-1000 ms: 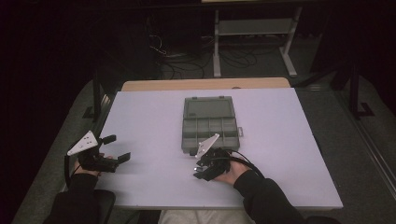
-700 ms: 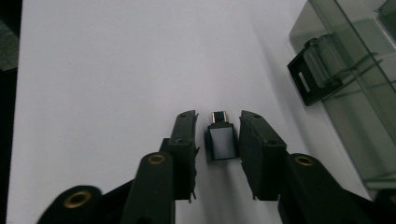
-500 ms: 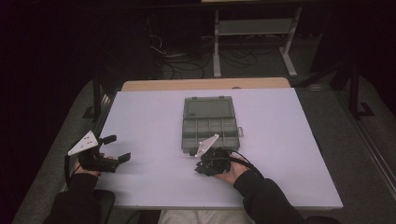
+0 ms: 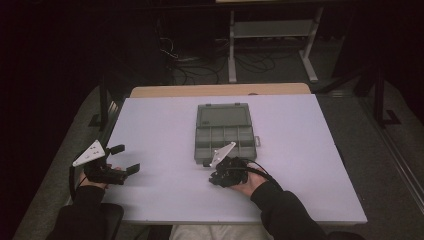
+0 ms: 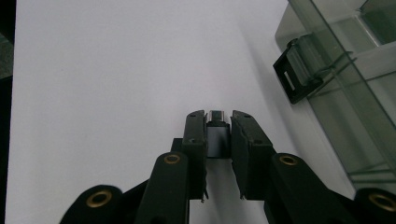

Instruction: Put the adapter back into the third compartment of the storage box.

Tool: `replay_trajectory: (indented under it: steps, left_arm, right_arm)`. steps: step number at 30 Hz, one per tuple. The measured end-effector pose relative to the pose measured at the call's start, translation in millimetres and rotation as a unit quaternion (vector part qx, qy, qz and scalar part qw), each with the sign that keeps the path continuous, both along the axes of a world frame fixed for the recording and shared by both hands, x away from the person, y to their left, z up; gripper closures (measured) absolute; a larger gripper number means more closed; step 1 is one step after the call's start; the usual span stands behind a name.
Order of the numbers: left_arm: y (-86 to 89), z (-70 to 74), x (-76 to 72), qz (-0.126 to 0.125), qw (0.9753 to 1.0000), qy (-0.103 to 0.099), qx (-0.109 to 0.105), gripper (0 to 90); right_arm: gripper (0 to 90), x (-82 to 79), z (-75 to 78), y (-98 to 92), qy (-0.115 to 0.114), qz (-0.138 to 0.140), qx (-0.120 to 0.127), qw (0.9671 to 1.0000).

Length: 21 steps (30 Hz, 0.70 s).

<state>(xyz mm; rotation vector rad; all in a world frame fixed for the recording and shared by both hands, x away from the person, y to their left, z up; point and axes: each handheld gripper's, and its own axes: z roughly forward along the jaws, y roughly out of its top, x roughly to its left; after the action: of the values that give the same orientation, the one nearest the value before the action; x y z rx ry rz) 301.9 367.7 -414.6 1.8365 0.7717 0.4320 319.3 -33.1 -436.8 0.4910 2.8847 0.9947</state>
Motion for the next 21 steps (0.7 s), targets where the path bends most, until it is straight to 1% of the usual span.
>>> replay_trajectory:
  steps: [11,21]
  left_arm:
    - [0.1,0.0,0.0,0.0,1.0,0.0,0.0,0.0]
    - [0.2,0.1,0.0,0.001,1.0,0.0,0.0,0.0]
  right_arm:
    - [74.6,3.7,8.7,-8.4,-0.003,-0.013,0.017,0.9998]
    - [74.6,5.6,17.8,-12.8,-0.011,-0.018,0.023,0.9995]
